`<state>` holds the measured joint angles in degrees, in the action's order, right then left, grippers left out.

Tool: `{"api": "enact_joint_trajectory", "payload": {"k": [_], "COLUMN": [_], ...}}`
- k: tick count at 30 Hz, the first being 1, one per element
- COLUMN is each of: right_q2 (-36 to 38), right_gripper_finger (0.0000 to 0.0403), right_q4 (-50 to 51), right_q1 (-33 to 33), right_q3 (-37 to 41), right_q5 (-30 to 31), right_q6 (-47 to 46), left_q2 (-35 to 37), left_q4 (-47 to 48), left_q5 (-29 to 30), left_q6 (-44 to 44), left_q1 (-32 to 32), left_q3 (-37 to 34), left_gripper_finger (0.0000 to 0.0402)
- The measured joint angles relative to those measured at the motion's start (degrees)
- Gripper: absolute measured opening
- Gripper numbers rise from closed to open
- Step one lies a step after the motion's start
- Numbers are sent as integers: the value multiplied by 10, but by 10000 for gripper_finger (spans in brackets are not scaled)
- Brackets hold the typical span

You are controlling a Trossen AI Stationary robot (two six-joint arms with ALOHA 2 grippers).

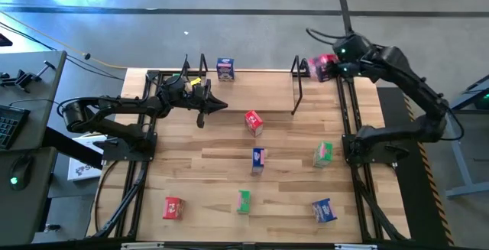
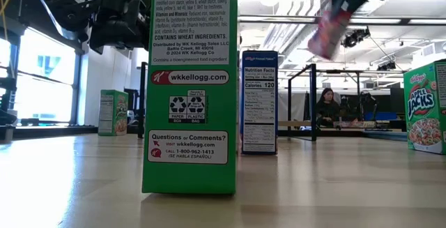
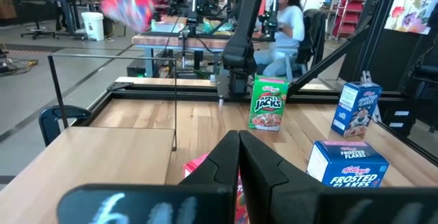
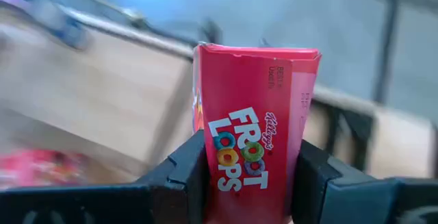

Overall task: Stack cereal on shelf
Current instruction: Put the top right red cereal box on the shelf

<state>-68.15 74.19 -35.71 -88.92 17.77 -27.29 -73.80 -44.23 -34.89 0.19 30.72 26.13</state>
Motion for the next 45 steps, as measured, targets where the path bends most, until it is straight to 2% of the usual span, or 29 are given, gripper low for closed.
{"api": "enact_joint_trajectory", "payload": {"k": [4,11,20,29,38,45], "right_q2": [-23,-116,-272,-360,-374,-389], "right_gripper_finger": [129,129,129,129,129,141], "right_q4": [-97,-243,-281,-280,-283,-285], "right_q1": [59,139,167,158,131,119], "right_q3": [-41,-48,-48,-48,-48,-48], "right_q5": [-9,-87,-151,-146,-85,-80], "right_q6": [69,202,284,304,320,334], "left_q2": [0,0,0,0,0,0], "left_q4": [-1,-1,-1,-1,-2,-2], "left_q5": [0,0,0,0,0,0], "left_q6": [0,0,0,0,0,0], "left_q1": [0,0,0,0,0,0], "left_q3": [0,0,0,0,0,0], "left_gripper_finger": [3,3,3,3,3,3]}}
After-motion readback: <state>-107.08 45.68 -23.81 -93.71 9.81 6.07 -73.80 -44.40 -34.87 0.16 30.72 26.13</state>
